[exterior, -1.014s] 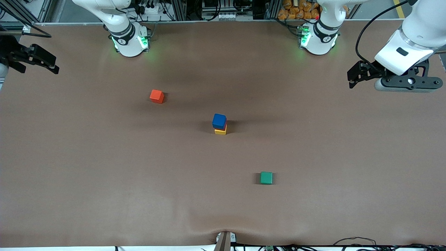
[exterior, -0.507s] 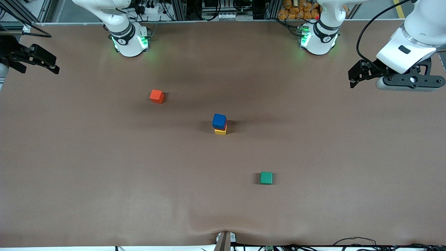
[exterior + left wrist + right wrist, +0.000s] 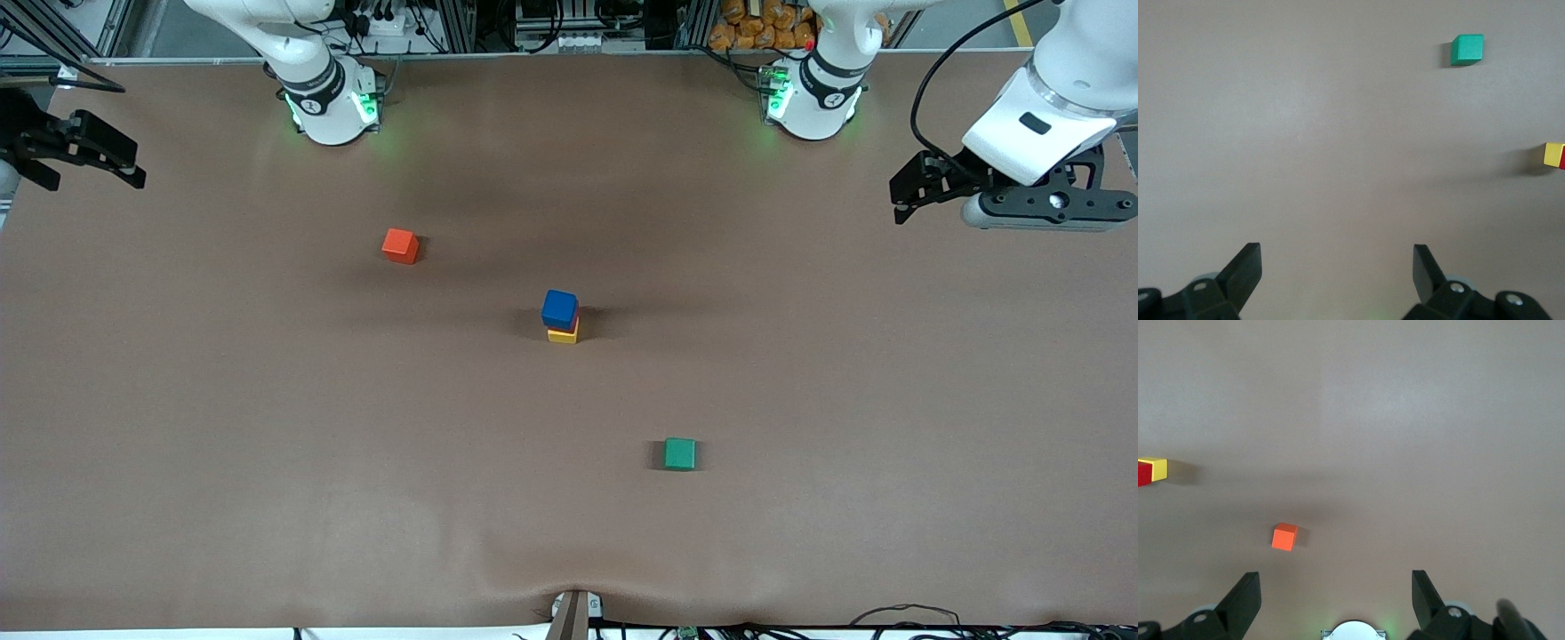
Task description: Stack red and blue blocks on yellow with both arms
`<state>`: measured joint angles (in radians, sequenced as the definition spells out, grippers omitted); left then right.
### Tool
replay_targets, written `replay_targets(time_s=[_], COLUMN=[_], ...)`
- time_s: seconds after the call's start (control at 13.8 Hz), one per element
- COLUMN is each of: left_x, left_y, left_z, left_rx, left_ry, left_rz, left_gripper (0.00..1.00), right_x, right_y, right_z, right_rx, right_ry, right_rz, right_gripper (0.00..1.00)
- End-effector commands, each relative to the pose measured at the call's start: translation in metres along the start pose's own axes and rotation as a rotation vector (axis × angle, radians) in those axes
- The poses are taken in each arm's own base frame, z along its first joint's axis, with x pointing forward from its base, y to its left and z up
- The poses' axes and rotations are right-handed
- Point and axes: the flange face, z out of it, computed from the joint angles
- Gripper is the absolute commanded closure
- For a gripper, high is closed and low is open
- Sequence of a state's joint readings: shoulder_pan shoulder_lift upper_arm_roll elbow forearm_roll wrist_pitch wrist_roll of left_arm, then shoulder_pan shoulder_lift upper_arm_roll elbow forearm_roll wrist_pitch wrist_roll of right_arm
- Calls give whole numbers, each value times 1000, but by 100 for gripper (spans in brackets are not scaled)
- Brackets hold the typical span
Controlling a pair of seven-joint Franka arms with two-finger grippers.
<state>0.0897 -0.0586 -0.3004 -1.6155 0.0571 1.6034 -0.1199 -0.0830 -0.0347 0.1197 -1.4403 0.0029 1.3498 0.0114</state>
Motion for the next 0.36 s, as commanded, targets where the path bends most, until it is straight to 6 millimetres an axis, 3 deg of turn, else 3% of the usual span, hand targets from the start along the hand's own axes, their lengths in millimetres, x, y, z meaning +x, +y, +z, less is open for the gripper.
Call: replay_targets(time_s=[0.0, 0.29], left_x=[-2, -6], left_y=[-4, 1], left_z=[-10, -7], left_rx=[-13, -12], left_ry=[5, -28], left_rz=[1, 12], left_gripper=[0, 0], right_x=[4, 14], right_y=[5, 23], right_z=[3, 10], right_rx=[10, 12], right_ry=[5, 12], right_rz=[-7, 25], right_gripper=[0, 0])
